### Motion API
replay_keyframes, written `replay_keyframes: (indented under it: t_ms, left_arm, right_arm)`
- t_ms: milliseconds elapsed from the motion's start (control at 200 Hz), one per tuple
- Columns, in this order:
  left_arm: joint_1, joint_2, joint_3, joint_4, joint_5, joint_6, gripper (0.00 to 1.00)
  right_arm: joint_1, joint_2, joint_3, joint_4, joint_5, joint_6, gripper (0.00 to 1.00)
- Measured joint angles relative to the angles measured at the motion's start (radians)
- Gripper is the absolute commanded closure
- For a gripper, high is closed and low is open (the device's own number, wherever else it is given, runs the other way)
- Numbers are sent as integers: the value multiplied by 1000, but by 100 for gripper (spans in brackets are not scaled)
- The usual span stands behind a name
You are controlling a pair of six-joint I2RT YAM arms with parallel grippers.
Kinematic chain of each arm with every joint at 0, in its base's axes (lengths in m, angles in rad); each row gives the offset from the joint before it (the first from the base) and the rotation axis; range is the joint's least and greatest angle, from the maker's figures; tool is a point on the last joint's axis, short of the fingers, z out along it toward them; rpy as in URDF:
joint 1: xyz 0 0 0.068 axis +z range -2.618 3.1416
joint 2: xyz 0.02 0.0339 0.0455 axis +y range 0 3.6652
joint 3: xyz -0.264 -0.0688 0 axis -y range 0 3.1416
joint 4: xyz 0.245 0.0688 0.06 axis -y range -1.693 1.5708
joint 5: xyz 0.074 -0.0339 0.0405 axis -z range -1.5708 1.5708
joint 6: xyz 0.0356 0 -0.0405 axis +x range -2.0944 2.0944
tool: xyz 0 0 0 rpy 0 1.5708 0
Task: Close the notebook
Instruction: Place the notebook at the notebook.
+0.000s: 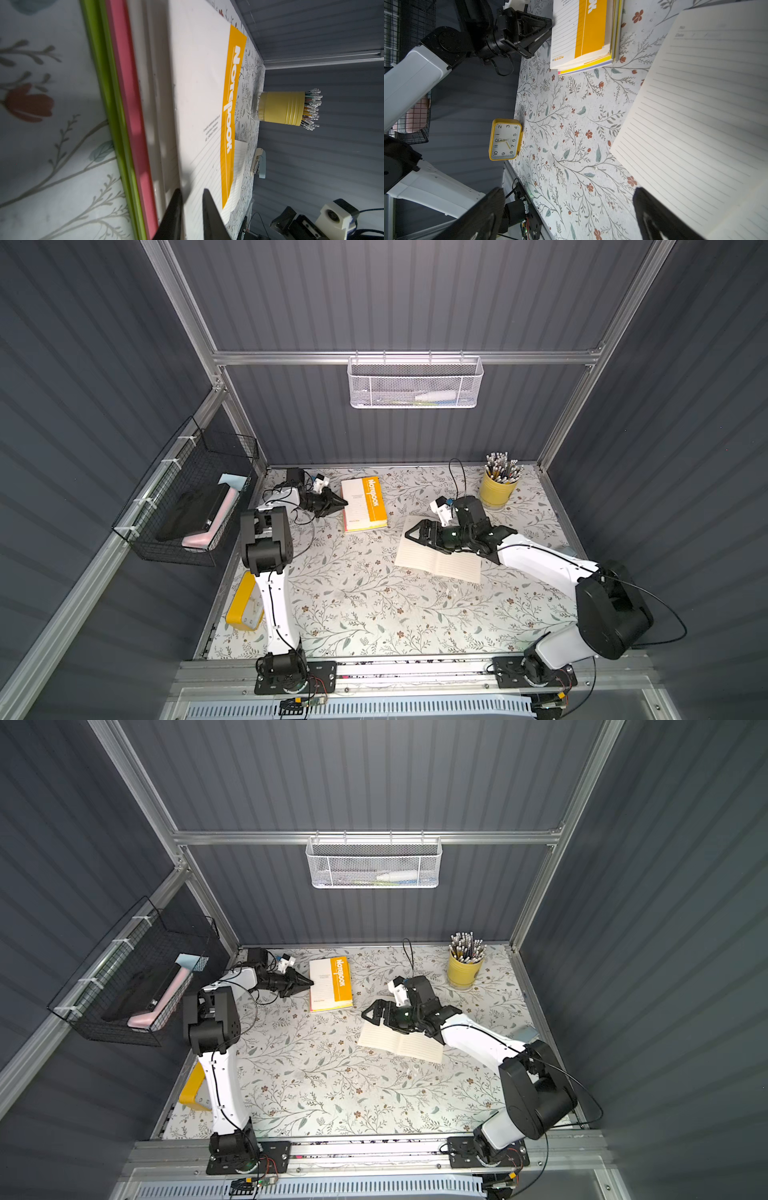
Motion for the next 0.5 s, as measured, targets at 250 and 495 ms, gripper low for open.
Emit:
replay_keyframes:
  t_ms: [250,495]
  left_arm:
    - [3,0,45,-27,-30,5,79]
    - [6,-2,74,-67,-85,33,77]
  right_arm:
    - [0,0,-6,1,-8,0,1]
    - [0,0,-12,9,-12,2,1]
